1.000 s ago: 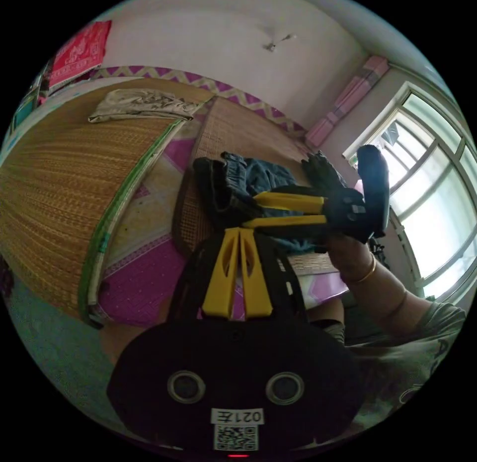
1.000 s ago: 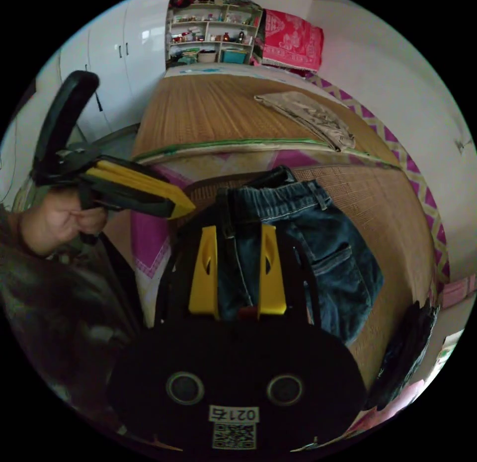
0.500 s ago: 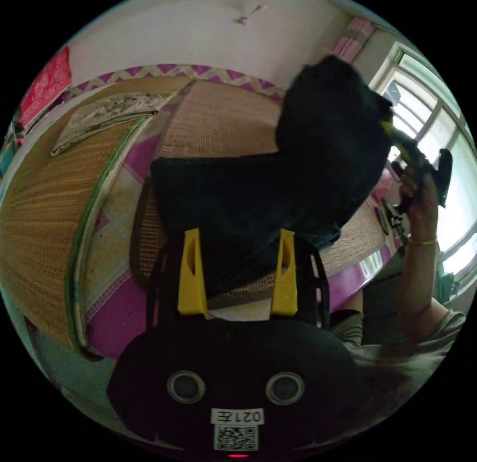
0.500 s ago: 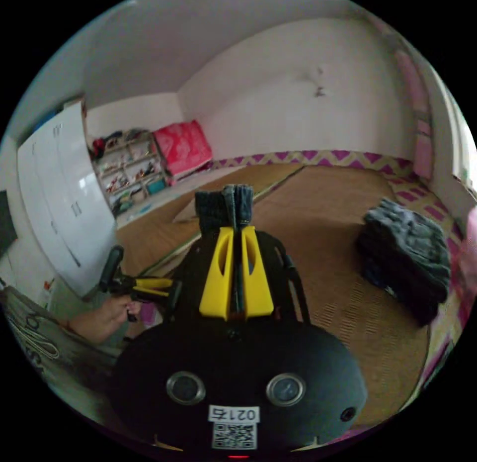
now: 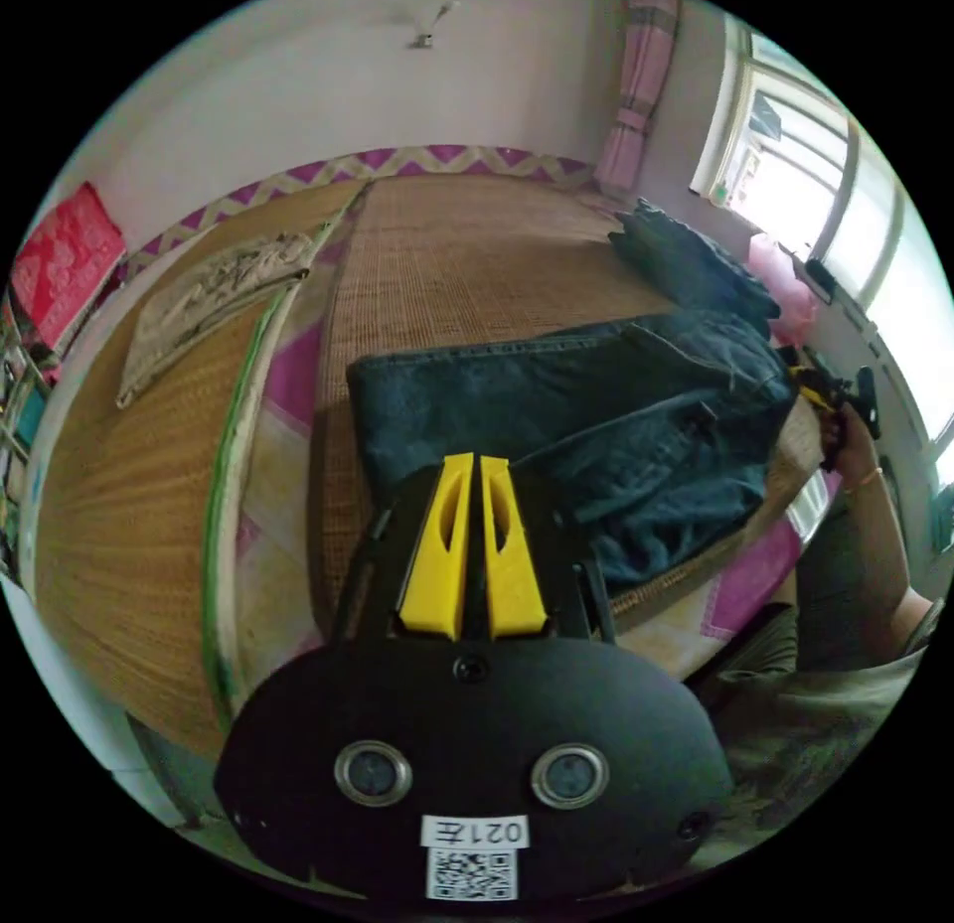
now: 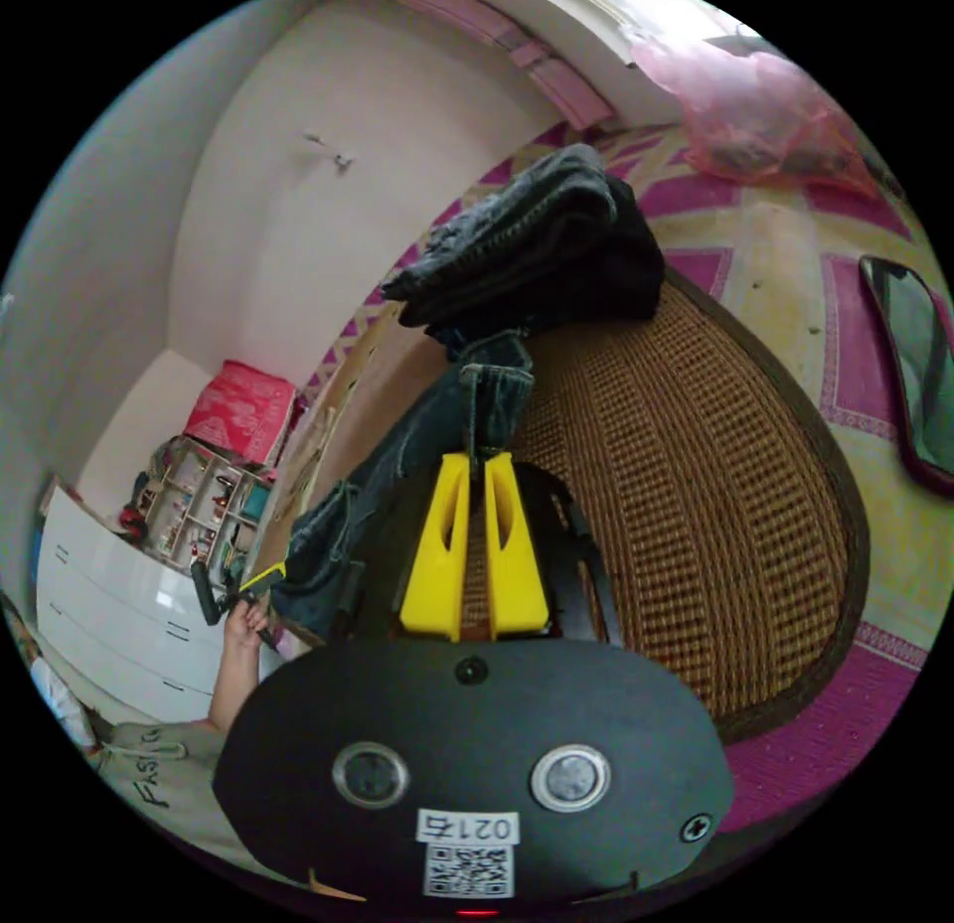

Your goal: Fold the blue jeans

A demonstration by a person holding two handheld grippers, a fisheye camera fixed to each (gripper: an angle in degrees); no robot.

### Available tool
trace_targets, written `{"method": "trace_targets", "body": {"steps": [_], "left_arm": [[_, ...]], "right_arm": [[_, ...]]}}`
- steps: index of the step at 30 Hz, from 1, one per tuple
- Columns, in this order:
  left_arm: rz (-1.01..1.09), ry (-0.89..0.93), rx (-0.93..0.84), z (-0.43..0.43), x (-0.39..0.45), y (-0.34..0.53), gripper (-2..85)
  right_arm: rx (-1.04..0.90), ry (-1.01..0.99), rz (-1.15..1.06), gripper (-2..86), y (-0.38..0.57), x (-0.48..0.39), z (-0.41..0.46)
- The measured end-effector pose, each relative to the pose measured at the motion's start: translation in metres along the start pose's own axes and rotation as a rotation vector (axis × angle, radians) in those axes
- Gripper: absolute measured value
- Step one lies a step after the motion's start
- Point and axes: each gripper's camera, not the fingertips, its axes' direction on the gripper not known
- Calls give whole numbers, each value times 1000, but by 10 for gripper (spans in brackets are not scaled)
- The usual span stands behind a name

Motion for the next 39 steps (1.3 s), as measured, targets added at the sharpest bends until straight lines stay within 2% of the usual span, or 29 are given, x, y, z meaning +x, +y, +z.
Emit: {"method": "trace_targets", "body": {"steps": [4, 8, 11, 14, 21, 26, 31, 33, 36, 39], "left_arm": [[81, -13, -56, 21, -5, -40, -8], [172, 233, 26, 3, 3, -41, 1], [301, 444, 49, -12, 26, -28, 34], [352, 485, 31, -13, 50, -28, 74], [501, 334, -30, 25, 117, -52, 114], [520, 153, -57, 49, 131, -61, 92], [498, 167, -86, 50, 105, -69, 18], [412, 275, -69, 45, 73, -75, -2], [246, 418, 95, 9, 8, -75, -7], [116, 418, 260, -51, -75, -64, -9]], "right_arm": [[41, 2, -38, 9, 6, 2, -30], [16, 95, 9, 18, 31, 37, -41], [40, -7, 30, 33, 44, 58, -54], [44, 56, -11, 67, 52, 53, -62], [80, 269, -144, 91, 78, 14, -79], [80, 271, -198, 89, 94, 0, -85], [60, 224, -214, 87, 104, -3, -82], [63, 189, -209, 84, 107, -3, -82], [70, 166, -198, 79, 109, -3, -83], [85, 147, -189, 75, 110, -3, -86]]}}
